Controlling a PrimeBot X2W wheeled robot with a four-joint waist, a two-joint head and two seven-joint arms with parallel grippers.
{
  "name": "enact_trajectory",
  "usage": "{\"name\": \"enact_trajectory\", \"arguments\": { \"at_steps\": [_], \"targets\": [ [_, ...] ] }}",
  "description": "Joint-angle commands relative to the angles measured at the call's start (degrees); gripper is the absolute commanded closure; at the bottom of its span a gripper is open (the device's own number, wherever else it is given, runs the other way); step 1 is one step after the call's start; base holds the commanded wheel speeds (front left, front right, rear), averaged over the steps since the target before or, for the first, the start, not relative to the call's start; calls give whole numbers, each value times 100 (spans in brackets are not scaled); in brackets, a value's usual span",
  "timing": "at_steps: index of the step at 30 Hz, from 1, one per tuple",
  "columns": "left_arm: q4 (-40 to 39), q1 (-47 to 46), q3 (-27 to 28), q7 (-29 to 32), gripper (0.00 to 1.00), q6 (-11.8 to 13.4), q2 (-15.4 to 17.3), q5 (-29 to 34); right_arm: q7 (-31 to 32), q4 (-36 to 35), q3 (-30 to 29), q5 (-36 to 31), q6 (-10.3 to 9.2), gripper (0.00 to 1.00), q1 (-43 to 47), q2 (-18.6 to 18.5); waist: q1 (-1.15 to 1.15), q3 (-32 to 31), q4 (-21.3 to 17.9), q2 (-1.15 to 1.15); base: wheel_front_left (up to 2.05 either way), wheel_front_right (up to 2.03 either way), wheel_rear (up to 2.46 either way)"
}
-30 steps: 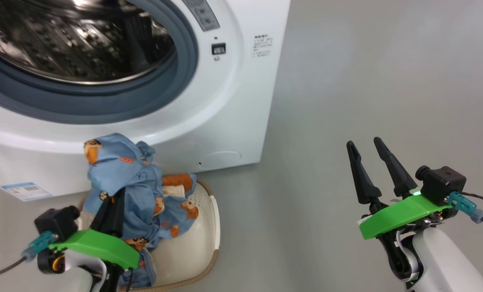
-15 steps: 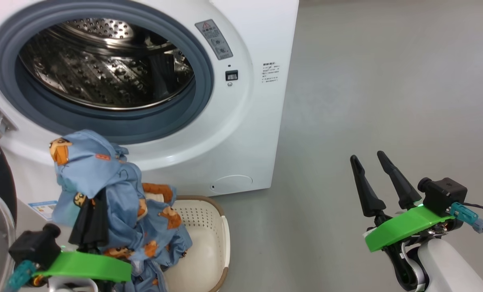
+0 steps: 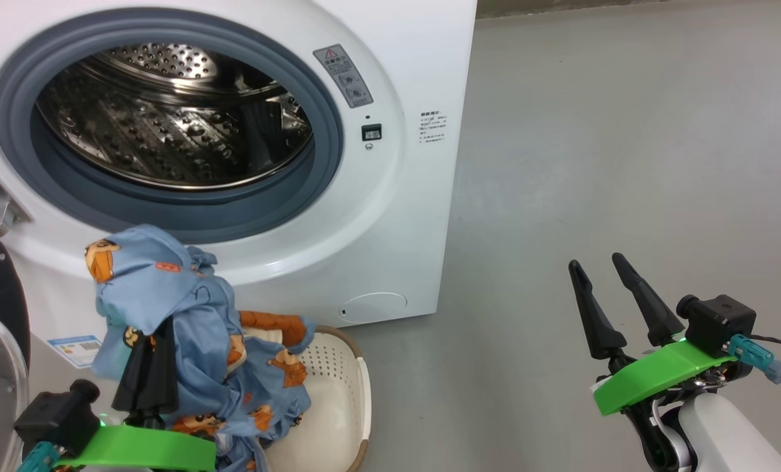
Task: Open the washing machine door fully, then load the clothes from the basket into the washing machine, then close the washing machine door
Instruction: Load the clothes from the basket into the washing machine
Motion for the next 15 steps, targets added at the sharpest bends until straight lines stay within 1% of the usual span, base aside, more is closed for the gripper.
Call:
{"name": "enact_trajectory", "arguments": {
  "at_steps": [1, 9, 15],
  "targets": [
    [-164, -64, 211, -61, 100, 48, 71, 42, -46, -116, 107, -57, 26, 0, -1, -66, 0, -2, -7, 0, 0, 0, 0],
    [-147, -134, 205, -61, 100, 30, 64, 35, -46, -130, 112, -69, 26, 0, -26, -90, 0, 69, -22, 0, 0, 0, 0],
    [-59, -525, 235, -61, 100, -40, 96, 92, -46, -194, 109, -89, 26, 0, -104, -77, 0, 294, -90, 0, 0, 0, 0]
  ]
}}
